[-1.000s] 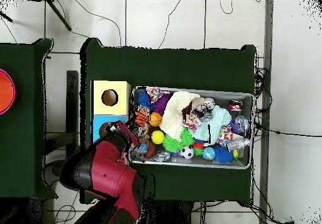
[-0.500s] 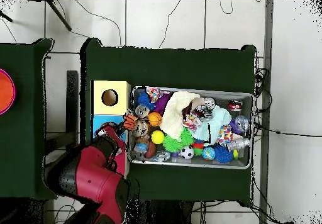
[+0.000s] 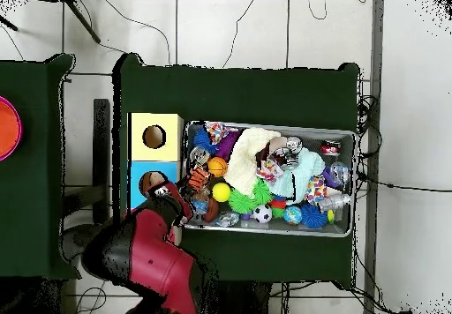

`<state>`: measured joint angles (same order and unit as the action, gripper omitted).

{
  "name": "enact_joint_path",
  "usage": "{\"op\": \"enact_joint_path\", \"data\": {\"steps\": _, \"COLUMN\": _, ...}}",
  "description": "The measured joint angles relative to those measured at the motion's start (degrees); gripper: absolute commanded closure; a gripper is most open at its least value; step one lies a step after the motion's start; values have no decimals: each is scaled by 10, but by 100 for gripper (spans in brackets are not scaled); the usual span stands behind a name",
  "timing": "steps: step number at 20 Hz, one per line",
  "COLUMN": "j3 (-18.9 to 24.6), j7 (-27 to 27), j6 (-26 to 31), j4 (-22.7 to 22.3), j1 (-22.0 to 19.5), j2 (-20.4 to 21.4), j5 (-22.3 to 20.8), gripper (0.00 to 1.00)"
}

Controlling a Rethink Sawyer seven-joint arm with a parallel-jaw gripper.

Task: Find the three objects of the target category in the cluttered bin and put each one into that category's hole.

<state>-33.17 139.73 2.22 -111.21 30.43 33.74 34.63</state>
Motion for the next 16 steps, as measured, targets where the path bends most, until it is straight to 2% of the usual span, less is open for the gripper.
{"op": "enact_joint_path", "data": {"steps": 5, "j3": 25, "j7": 0, "j6": 0, "j4": -26, "j1": -43, "j2": 30, "j5": 0, "gripper": 100}}
{"op": "enact_joint_path", "data": {"steps": 8, "j3": 25, "j7": 0, "j6": 0, "j4": -32, "j1": -44, "j2": 36, "j5": 0, "gripper": 100}}
{"op": "enact_joint_path", "data": {"steps": 16, "j3": 13, "j7": 0, "j6": 0, "j4": -36, "j1": 28, "j2": 29, "j5": 14, "gripper": 100}}
